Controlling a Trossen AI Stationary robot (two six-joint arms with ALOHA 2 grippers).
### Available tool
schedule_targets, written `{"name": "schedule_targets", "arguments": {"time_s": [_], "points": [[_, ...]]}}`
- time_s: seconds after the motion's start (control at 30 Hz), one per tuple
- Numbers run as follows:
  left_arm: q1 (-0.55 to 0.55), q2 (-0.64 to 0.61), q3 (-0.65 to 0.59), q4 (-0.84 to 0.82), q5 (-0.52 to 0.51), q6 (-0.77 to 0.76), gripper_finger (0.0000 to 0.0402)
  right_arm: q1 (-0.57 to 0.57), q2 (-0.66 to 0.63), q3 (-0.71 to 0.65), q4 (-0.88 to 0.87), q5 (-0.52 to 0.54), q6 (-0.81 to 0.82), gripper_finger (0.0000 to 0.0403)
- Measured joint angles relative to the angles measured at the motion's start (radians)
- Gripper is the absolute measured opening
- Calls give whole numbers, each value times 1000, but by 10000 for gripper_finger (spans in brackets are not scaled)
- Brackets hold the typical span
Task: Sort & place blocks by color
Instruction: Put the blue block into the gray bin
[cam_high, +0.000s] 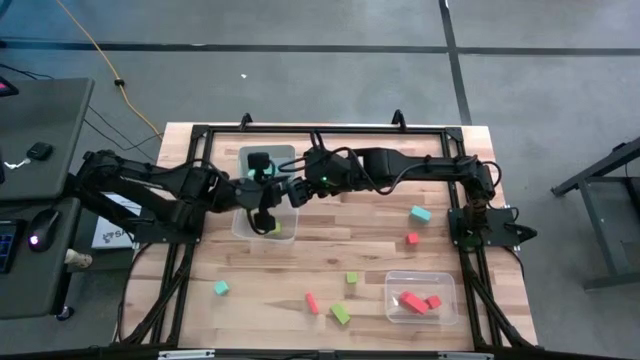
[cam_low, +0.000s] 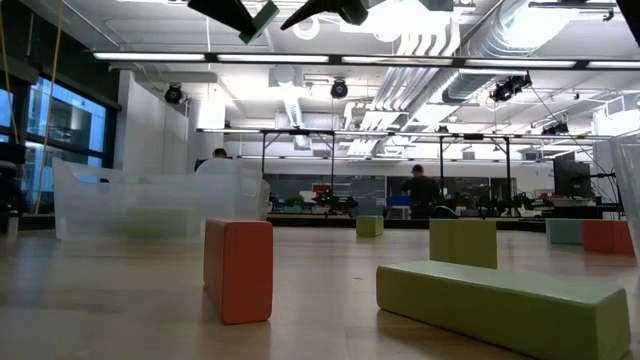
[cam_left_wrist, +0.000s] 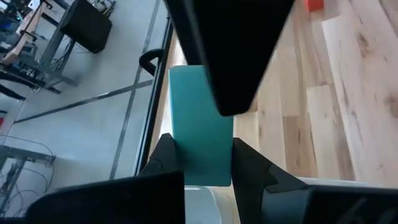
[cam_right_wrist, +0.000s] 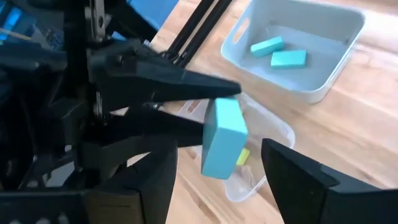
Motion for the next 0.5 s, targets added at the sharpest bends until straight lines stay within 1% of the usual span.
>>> {"name": "schedule_targets", "arguments": {"time_s": [0.13, 0.5], "points": [[4, 0, 0, 0, 3, 24, 41, -3, 5, 0, 0, 55, 13, 204], [5, 1, 0, 1, 13, 29, 41, -21, 5, 0, 6, 34, 23, 98]]}}
